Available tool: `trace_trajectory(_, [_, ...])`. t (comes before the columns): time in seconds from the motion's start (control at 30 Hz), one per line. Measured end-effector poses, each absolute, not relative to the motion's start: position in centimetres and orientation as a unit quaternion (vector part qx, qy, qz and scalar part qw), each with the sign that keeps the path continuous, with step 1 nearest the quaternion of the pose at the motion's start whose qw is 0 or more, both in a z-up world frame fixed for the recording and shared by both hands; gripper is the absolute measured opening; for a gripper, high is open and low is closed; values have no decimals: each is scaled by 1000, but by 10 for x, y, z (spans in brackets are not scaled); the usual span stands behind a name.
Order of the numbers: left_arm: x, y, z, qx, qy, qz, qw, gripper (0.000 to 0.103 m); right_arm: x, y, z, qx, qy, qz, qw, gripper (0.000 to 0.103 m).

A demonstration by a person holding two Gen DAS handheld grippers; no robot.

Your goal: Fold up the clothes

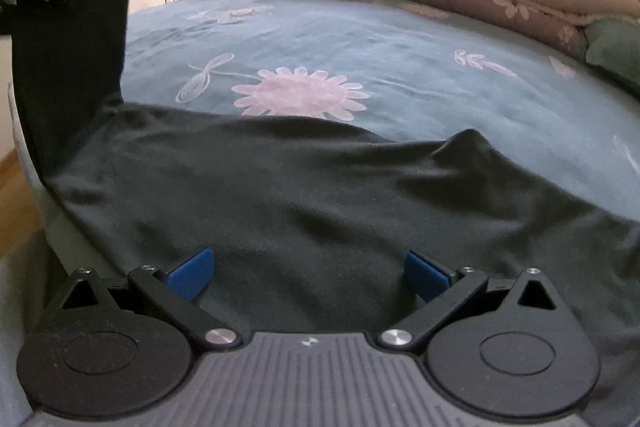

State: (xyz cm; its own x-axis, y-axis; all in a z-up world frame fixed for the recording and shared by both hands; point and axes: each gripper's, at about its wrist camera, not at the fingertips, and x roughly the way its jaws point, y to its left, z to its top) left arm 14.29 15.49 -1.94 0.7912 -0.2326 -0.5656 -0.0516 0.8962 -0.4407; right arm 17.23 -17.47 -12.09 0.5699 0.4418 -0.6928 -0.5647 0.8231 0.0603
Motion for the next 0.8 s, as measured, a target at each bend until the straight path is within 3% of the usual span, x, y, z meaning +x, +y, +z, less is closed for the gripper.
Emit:
trace_trajectory(0.53, [171, 85, -90, -143, 399, -89, 902, 10, 175, -176, -126, -74, 367, 278, 885, 103])
trace_trajectory(0.63, [171, 77, -94, -125, 415, -117, 894, 29, 176, -178, -126, -69, 368, 279, 884, 103])
trace_trajectory(0.67, [169, 75, -94, -123, 419, -140, 889, 41, 176, -178, -125, -67, 368, 280, 884, 103])
trace_trajectory(0.8, [160, 82, -76, -132, 400, -219, 880, 48, 177, -179, -125, -64, 368, 280, 884, 103])
